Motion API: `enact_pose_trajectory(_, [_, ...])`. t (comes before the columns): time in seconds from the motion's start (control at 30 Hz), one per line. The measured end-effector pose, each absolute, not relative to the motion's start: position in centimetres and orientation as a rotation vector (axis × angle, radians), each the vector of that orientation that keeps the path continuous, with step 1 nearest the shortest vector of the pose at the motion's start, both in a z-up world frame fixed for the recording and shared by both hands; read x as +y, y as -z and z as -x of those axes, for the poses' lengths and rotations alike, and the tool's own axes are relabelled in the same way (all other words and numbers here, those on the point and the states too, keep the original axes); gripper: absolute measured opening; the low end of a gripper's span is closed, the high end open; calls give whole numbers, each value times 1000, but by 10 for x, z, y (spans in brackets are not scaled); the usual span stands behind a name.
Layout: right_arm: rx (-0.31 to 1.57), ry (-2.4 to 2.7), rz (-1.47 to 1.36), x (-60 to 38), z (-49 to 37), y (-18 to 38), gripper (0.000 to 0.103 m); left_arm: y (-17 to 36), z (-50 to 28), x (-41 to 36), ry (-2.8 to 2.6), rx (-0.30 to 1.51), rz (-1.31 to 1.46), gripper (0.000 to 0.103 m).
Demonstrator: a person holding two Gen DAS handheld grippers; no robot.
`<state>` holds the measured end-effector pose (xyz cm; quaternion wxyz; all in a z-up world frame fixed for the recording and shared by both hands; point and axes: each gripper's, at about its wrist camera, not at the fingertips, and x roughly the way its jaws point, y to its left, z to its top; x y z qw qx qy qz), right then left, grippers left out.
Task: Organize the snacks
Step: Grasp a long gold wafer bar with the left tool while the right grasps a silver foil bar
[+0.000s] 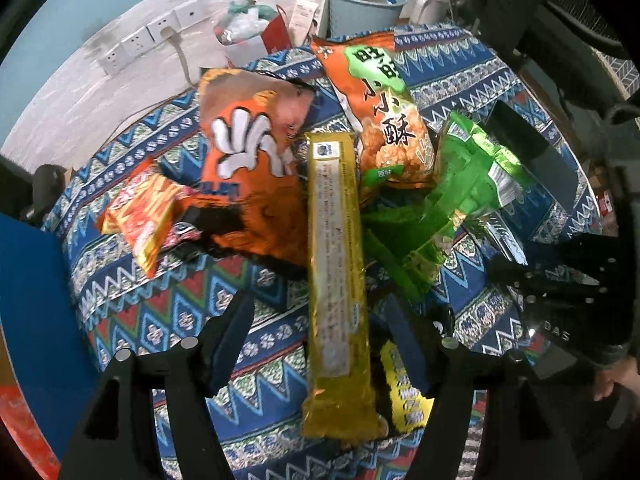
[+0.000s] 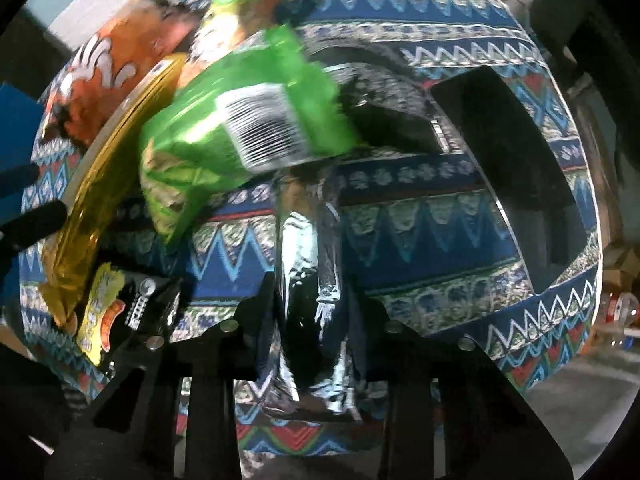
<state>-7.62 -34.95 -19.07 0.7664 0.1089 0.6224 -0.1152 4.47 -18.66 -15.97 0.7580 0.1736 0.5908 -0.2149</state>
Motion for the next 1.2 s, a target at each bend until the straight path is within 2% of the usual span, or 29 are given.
enact_pose_trajectory(0.17, [1325, 239, -239, -355, 67, 193, 37, 172, -52, -202, 464, 1284, -428, 70])
enact_pose_trajectory(0.43, [1326, 238, -146, -345, 51, 202, 37, 188, -62, -214, 466, 1292, -440, 68])
enact_pose_trajectory(0.47, [1326, 236, -140, -338, 51, 202, 37, 189, -63, -214, 469, 1297, -438, 64])
enact_pose_trajectory(0.53, [1325, 237, -134, -338, 50, 200, 32, 191, -65, -214, 473, 1306, -439, 40])
enact_pose_trajectory(0.57, [1324, 235, -135, -337, 53, 202, 31, 193, -66, -214, 475, 1314, -441, 34])
enact_pose_trajectory(0.7, [1323, 226, -158, -336, 59, 200, 27, 190, -64, -211, 483, 1301, -431, 33])
enact_pose_trajectory(1.2, [1258, 240, -183, -348, 81, 148, 27, 148, -24, -178, 512, 1247, -402, 29])
